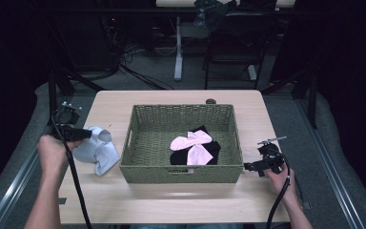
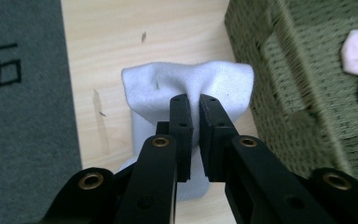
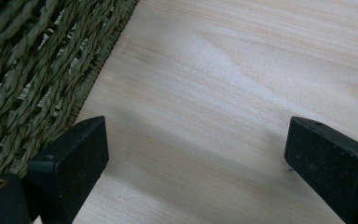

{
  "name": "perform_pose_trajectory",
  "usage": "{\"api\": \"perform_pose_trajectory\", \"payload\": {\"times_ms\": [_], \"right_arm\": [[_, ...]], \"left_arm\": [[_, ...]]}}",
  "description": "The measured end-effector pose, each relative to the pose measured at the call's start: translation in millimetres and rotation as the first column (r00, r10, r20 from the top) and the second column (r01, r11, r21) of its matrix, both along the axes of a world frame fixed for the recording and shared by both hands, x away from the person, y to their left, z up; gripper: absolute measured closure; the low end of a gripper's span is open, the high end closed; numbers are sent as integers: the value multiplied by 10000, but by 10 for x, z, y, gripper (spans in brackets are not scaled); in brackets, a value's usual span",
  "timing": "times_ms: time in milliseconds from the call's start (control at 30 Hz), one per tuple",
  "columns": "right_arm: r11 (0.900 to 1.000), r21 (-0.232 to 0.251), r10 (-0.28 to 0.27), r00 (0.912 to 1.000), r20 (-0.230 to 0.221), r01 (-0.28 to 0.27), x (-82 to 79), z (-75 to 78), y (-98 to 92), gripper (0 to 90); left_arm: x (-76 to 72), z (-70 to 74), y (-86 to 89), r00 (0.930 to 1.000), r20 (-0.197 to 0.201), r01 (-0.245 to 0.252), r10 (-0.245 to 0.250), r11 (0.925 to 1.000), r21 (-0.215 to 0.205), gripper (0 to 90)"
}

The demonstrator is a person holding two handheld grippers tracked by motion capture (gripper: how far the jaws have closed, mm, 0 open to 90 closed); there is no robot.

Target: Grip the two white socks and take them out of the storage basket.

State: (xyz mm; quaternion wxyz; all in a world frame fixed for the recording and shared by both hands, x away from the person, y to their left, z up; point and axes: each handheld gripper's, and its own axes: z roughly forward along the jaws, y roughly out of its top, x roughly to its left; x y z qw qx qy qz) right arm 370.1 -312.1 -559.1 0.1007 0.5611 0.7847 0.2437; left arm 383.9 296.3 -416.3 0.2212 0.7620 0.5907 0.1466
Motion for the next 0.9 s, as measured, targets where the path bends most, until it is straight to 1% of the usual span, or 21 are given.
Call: {"api": "perform_pose_trajectory", "payload": {"times_ms": [67, 167, 200, 233, 267, 333, 400, 433, 467, 533, 567, 600, 633, 667, 700, 733, 800, 900], "right_arm": [[10000, 4, 3, 10000, 6, -3, 0, -1, 1, 58], [10000, -7, -11, 10000, 16, 11, -2, -1, 4, 58], [10000, -1, 9, 10000, 14, -9, -1, -1, 5, 58], [10000, -1, 7, 10000, 1, -7, -1, -2, 7, 58], [10000, 11, 13, 10000, 2, -13, 0, -5, 9, 59], [10000, 10, 2, 10000, -1, -2, -1, -8, 15, 58], [10000, -8, 4, 10000, 5, -4, 0, -8, 12, 58], [10000, -13, -1, 10000, -2, 1, -1, -8, 9, 58], [10000, -12, -17, 10000, -19, 17, -1, -7, 6, 58], [10000, -28, -67, 10000, -7, 67, -3, -7, 0, 58], [9999, -26, -99, 9999, 30, 99, -3, -11, -1, 58], [10000, -22, -94, 10000, 24, 94, -4, -10, -2, 58], [10000, -17, -97, 9999, 28, 97, -6, -7, -1, 58], [10000, -16, -93, 9999, 38, 93, -8, -5, 1, 58], [10000, -3, -88, 10000, 38, 88, -9, -4, 2, 58], [10000, -12, -81, 10000, 35, 81, -9, -4, 3, 58], [10000, -24, -82, 10000, 29, 82, -10, -5, 4, 58], [10000, -14, -83, 10000, 31, 83, -12, -4, 4, 58]], "left_arm": [[24, -165, -1, 9996, -284, -92, 95, 9999, 85, 849], [55, -386, 11, 9976, -651, -249, 246, 9997, -38, 845], [70, -491, 16, 9962, -816, -305, 300, 9995, -58, 844], [77, -553, 18, 9949, -948, -347, 336, 9994, -94, 841], [91, -660, 21, 9933, -1097, -372, 364, 9993, -51, 838], [105, -803, 24, 9908, -1264, -495, 487, 9988, -38, 824], [111, -944, 44, 9886, -1436, -501, 462, 9985, -236, 780], [106, -973, 52, 9885, -1423, -567, 519, 9980, -293, 708], [95, -998, 64, 9885, -1379, -678, 623, 9971, -350, 645], [47, -1002, 97, 9891, -1278, -813, 735, 9951, -569, 493], [13, -989, 108, 9899, -1194, -843, 758, 9941, -676, 400], [-40, -957, 120, 9916, -1008, -883, 805, 9932, -761, 339], [-75, -930, 128, 9924, -948, -854, 780, 9935, -759, 266], [-110, -908, 134, 9937, -786, -855, 799, 9938, -715, 224], [-162, -866, 143, 9942, -730, -846, 792, 9936, -748, 189], [-215, -842, 145, 9949, -523, -904, 868, 9934, -703, 152], [-327, -791, 147, 9956, -266, -911, 894, 9934, -691, 123], [-499, -762, 131, 9951, 104, -978, 985, 9938, -530, 35]]}}
